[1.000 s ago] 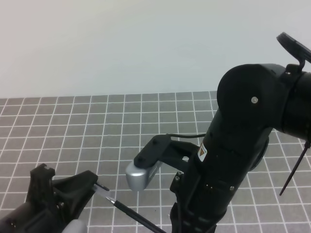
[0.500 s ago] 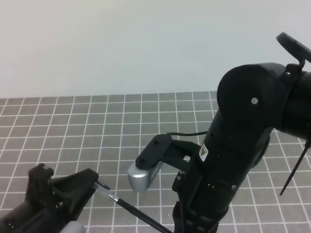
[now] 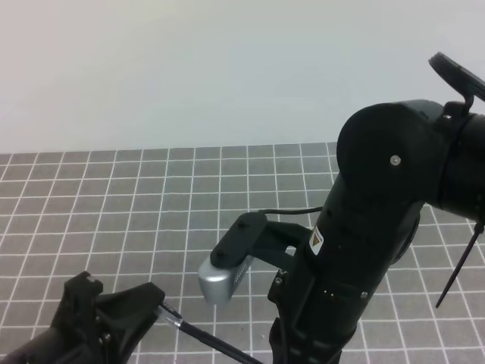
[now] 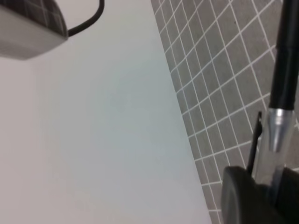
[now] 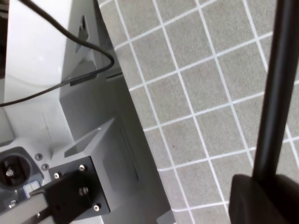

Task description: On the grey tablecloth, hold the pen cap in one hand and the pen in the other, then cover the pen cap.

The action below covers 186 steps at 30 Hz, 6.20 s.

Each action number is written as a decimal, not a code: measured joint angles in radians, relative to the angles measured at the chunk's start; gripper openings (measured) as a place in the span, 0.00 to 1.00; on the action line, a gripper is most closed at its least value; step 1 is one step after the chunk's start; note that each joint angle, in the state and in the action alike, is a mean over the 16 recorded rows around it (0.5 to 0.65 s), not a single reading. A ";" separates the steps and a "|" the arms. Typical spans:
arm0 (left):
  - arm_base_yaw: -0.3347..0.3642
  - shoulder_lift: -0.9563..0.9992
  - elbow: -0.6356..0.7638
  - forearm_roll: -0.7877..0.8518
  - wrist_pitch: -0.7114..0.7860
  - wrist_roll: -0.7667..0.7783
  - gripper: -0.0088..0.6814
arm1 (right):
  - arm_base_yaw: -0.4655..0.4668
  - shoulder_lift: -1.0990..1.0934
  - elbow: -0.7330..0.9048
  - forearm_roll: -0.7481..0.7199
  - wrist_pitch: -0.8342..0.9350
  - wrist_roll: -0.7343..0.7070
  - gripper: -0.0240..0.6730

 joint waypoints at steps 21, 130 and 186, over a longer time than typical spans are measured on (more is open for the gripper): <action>-0.037 -0.001 0.000 0.040 0.017 -0.016 0.13 | 0.001 0.014 -0.004 0.046 0.024 -0.088 0.10; -0.126 0.002 -0.001 -0.639 -0.171 0.103 0.26 | -0.085 0.071 -0.132 -0.255 -0.017 0.239 0.12; -0.126 0.212 -0.199 -1.842 -0.215 0.644 0.01 | -0.296 0.332 0.075 -0.174 -0.554 0.722 0.32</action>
